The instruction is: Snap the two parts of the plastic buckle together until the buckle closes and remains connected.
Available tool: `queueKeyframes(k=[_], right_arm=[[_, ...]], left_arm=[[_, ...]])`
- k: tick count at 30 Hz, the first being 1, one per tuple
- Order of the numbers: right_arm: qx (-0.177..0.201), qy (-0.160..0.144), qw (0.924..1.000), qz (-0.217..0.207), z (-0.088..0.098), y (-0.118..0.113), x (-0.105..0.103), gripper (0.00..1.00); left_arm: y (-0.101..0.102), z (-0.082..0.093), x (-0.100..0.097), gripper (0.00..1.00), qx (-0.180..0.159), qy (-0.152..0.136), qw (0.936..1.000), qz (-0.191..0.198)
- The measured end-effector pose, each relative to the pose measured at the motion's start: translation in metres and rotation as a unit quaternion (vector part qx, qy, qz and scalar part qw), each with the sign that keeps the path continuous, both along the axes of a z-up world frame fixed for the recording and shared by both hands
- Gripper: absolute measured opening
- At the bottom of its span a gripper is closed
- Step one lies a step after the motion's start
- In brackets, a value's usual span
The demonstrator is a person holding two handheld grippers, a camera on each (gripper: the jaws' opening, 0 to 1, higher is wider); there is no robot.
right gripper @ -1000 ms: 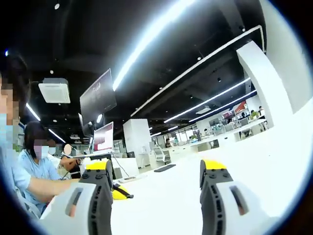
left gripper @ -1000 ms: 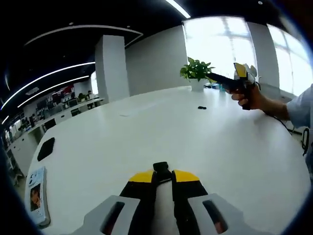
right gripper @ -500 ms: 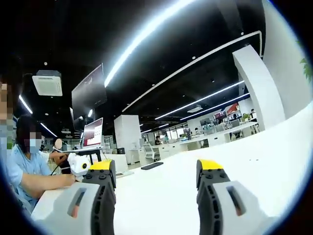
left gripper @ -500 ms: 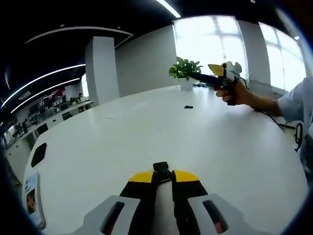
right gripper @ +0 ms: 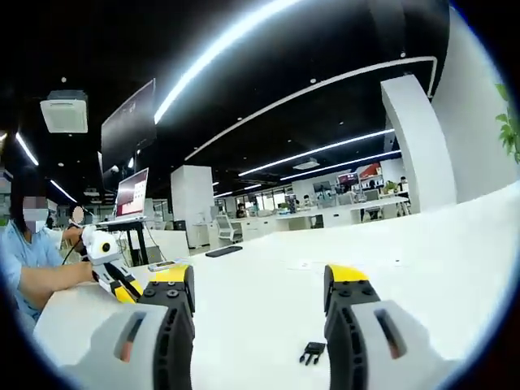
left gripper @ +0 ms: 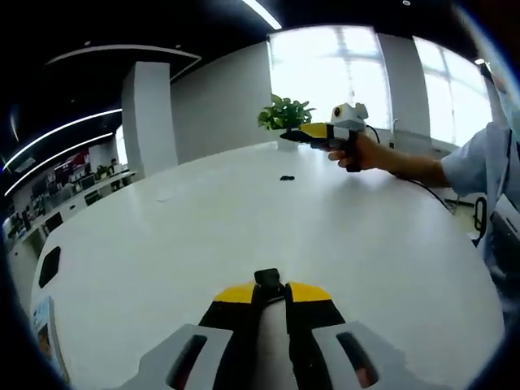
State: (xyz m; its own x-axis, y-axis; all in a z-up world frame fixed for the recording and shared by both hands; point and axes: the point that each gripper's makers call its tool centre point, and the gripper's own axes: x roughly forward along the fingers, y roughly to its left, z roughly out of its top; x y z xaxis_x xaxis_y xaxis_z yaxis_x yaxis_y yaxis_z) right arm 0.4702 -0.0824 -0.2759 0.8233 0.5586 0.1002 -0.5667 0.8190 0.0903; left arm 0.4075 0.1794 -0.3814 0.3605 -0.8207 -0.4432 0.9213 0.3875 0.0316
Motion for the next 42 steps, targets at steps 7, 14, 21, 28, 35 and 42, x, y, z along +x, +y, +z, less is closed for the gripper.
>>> queueKeyframes(k=[7, 14, 21, 28, 35, 42], right_arm=[[-0.015, 0.064, 0.9978, -0.011, -0.024, -0.016, 0.012, 0.66], [-0.098, 0.101, 0.9898, -0.02, -0.051, -0.028, 0.012, 0.63], [-0.102, 0.138, 0.985, 0.013, -0.063, -0.019, 0.002, 0.56], [-0.132, 0.171, 0.9761, 0.025, -0.077, -0.022, -0.002, 0.58], [-0.156, 0.191, 0.9682, 0.04, -0.086, -0.018, -0.011, 0.57], [-0.159, 0.207, 0.9634, 0.06, -0.094, -0.008, -0.018, 0.56]], left_arm=[[-0.004, 0.0, -0.006, 0.11, 0.004, -0.006, 0.9998, -0.016], [-0.007, 0.0, -0.013, 0.11, 0.003, -0.001, 0.9994, -0.035], [-0.01, 0.0, -0.019, 0.11, 0.001, 0.005, 0.9985, -0.055], [-0.012, -0.001, -0.025, 0.11, 0.0, 0.012, 0.9979, -0.064], [-0.013, -0.002, -0.028, 0.11, -0.002, 0.013, 0.9977, -0.067], [-0.013, -0.001, -0.027, 0.11, -0.002, 0.014, 0.9976, -0.067]])
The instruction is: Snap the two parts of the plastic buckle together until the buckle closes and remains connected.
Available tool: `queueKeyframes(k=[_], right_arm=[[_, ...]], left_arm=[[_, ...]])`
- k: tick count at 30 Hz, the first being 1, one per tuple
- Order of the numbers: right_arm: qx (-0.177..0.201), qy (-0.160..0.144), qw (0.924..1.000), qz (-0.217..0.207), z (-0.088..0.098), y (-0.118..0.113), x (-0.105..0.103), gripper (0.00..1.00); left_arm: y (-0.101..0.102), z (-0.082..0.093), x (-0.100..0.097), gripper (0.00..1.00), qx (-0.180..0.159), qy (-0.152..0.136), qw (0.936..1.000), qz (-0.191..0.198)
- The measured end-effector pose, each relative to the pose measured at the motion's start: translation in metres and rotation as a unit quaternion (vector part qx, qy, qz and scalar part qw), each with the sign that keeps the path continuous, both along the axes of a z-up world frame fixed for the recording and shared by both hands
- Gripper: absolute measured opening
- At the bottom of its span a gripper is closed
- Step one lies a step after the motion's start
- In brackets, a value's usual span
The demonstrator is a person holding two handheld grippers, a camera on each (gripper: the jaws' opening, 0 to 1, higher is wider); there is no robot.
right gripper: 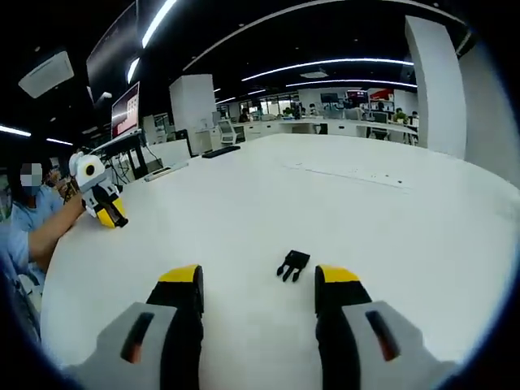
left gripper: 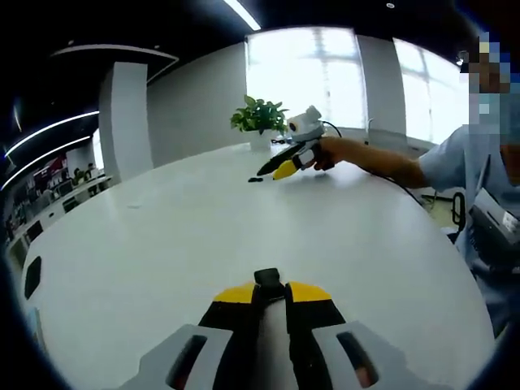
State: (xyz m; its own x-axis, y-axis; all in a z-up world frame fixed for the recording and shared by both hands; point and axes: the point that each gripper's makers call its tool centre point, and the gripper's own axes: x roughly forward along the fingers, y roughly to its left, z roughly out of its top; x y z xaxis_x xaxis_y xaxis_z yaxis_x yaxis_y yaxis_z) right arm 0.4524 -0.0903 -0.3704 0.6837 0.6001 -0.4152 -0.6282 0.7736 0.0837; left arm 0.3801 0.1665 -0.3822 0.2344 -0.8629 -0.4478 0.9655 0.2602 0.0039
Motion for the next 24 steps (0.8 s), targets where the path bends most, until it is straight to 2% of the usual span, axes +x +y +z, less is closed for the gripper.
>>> queueKeyframes(k=[3, 14, 24], right_arm=[[0.007, 0.012, 0.9999, 0.004, -0.001, 0.002, -0.002, 0.56], [0.016, 0.018, 0.9994, 0.027, 0.0, 0.015, -0.009, 0.57], [0.024, 0.02, 0.9973, 0.067, -0.002, 0.032, -0.019, 0.56]], left_arm=[[0.0, 0.0, 0.001, 0.11, -0.001, 0.003, 1.0, 0.0], [-0.001, 0.0, -0.003, 0.11, -0.004, 0.006, 1.0, 0.001], [0.0, 0.0, -0.001, 0.11, -0.006, 0.009, 0.9999, 0.002]])
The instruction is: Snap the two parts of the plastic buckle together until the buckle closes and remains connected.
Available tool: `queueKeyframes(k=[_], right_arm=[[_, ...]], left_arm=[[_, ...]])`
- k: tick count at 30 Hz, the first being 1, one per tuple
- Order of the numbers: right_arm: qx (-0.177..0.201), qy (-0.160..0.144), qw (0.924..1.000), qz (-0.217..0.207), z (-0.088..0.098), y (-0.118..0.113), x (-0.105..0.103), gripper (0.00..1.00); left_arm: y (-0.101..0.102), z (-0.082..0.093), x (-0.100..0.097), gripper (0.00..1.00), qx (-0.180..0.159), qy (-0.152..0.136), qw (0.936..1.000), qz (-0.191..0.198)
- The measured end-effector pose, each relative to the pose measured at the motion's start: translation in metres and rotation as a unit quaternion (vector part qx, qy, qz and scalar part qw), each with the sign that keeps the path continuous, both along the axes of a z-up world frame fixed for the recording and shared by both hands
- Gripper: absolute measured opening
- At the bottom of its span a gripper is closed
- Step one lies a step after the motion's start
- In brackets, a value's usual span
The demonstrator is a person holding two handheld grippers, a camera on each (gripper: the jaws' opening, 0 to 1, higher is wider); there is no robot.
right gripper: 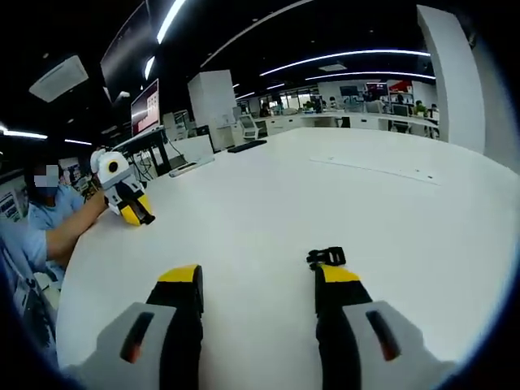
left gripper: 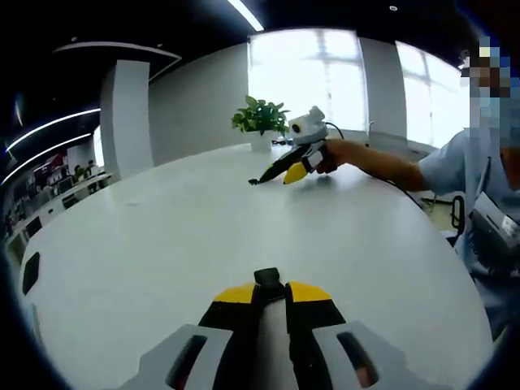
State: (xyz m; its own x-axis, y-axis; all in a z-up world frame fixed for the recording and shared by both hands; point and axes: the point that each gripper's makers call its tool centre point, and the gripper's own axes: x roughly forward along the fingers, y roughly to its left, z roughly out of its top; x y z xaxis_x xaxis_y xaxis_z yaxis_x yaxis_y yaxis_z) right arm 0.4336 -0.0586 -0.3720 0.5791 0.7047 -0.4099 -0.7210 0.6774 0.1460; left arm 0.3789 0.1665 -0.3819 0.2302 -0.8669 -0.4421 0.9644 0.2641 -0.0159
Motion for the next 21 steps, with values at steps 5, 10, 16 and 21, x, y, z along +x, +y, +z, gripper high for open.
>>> queueKeyframes(k=[5, 10, 16, 21], right_arm=[[0.002, -0.009, 0.9999, 0.013, -0.001, 0.007, -0.001, 0.58], [0.011, -0.014, 0.9988, 0.045, 0.003, 0.014, -0.008, 0.6], [0.026, -0.083, 0.9954, 0.04, 0.038, 0.0, -0.002, 0.59], [0.063, -0.072, 0.9948, 0.036, 0.044, -0.007, 0.004, 0.58]], left_arm=[[0.0, 0.0, 0.001, 0.11, -0.001, 0.001, 1.0, -0.001], [0.0, -0.001, -0.001, 0.11, -0.003, 0.002, 1.0, 0.0], [-0.001, -0.001, -0.001, 0.11, -0.004, 0.002, 1.0, -0.002], [-0.001, -0.001, 0.0, 0.11, -0.007, 0.003, 1.0, -0.004]])
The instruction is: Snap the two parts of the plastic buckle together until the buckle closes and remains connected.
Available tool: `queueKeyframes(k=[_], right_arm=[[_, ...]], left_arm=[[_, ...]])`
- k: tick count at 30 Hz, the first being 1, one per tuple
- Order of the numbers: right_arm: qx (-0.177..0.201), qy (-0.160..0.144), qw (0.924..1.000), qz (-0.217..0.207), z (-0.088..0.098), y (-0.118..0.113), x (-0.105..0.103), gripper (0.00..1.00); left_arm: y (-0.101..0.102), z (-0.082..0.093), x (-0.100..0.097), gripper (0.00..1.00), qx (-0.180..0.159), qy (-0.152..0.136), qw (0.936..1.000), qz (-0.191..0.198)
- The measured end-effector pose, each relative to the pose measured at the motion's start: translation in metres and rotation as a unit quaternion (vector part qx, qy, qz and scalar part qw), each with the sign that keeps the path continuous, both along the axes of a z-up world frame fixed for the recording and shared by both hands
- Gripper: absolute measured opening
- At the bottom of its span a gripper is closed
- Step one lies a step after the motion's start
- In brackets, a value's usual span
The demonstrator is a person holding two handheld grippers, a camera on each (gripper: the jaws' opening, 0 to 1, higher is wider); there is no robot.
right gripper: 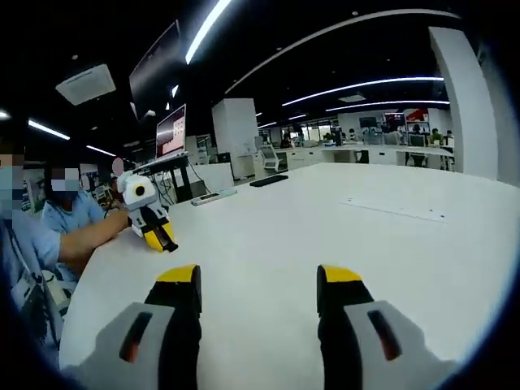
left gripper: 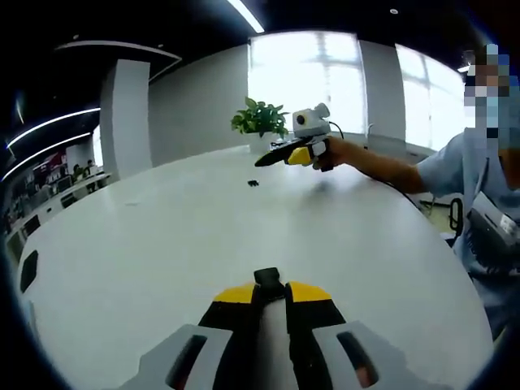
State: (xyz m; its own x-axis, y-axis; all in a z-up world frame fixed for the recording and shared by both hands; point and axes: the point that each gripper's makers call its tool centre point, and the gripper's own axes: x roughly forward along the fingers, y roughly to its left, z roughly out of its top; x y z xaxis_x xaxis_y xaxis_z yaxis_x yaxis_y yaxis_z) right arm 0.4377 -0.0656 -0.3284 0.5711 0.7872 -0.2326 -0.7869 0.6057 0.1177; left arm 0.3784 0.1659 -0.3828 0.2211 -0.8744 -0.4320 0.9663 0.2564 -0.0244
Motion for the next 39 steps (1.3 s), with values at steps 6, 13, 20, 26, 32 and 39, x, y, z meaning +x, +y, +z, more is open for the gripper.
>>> queueKeyframes(k=[6, 13, 20, 26, 32, 39], right_arm=[[-0.062, 0.006, 0.9972, -0.043, -0.008, -0.031, 0.028, 0.53], [-0.088, 0.008, 0.992, -0.09, -0.015, -0.046, 0.036, 0.54], [-0.157, 0.021, 0.9829, -0.093, -0.037, -0.066, 0.057, 0.55], [-0.172, 0.02, 0.9813, -0.083, -0.041, -0.063, 0.063, 0.57], [-0.186, 0.016, 0.9793, -0.079, -0.046, -0.056, 0.066, 0.58], [-0.185, 0.013, 0.9798, -0.075, -0.048, -0.041, 0.056, 0.56]], left_arm=[[-0.001, 0.0, -0.002, 0.11, -0.001, 0.0, 1.0, -0.002], [-0.001, 0.0, -0.001, 0.11, 0.001, -0.003, 1.0, -0.003], [0.0, 0.0, 0.0, 0.11, 0.003, -0.006, 1.0, -0.003], [0.0, 0.001, 0.0, 0.11, 0.004, -0.008, 0.9999, -0.004], [0.0, 0.001, 0.0, 0.11, 0.004, -0.009, 0.9999, -0.004], [0.0, 0.001, -0.001, 0.11, 0.005, -0.011, 0.9999, -0.005]])
